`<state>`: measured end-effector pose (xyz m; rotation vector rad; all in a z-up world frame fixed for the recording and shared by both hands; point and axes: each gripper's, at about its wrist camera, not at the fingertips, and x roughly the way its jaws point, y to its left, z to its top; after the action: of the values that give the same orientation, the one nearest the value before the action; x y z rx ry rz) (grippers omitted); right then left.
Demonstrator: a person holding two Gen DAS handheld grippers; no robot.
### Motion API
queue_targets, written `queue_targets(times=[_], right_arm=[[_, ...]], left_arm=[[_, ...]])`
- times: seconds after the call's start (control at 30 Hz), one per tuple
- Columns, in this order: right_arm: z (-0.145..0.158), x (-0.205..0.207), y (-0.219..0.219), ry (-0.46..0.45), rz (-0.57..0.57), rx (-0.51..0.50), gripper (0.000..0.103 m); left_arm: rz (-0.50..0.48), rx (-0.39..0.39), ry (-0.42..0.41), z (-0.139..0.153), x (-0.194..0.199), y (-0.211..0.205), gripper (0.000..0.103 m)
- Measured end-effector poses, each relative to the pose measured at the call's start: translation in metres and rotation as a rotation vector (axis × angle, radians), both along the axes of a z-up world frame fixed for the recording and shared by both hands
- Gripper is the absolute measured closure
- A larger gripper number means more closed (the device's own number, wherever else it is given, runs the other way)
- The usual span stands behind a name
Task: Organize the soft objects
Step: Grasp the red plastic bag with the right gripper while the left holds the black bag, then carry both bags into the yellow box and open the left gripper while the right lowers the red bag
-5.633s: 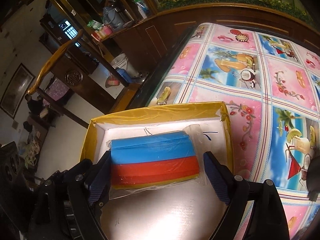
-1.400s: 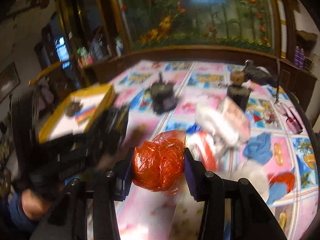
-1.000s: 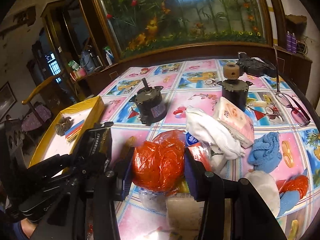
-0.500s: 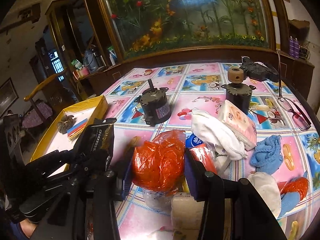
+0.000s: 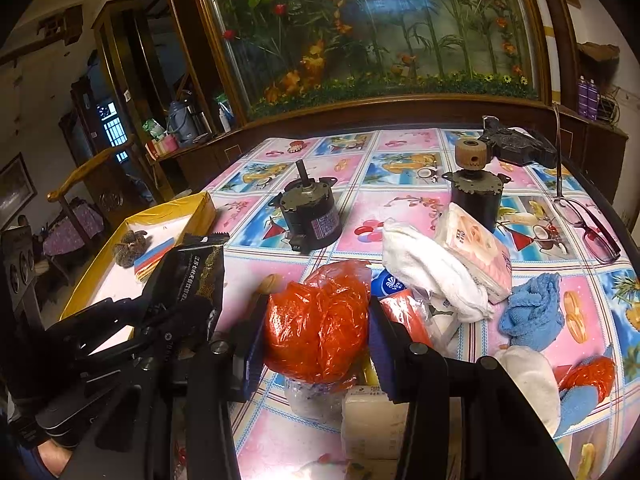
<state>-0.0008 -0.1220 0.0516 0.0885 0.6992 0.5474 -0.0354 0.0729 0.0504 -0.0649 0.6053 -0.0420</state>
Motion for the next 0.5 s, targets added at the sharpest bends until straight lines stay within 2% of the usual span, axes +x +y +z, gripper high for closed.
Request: queue_targets(times=[0.5], right_arm=[[0.004, -0.012, 0.006, -0.035, 0.007, -0.001, 0.054]], left_arm=[[0.020, -0.019, -0.057, 0.007, -0.014, 0.004, 0.069]])
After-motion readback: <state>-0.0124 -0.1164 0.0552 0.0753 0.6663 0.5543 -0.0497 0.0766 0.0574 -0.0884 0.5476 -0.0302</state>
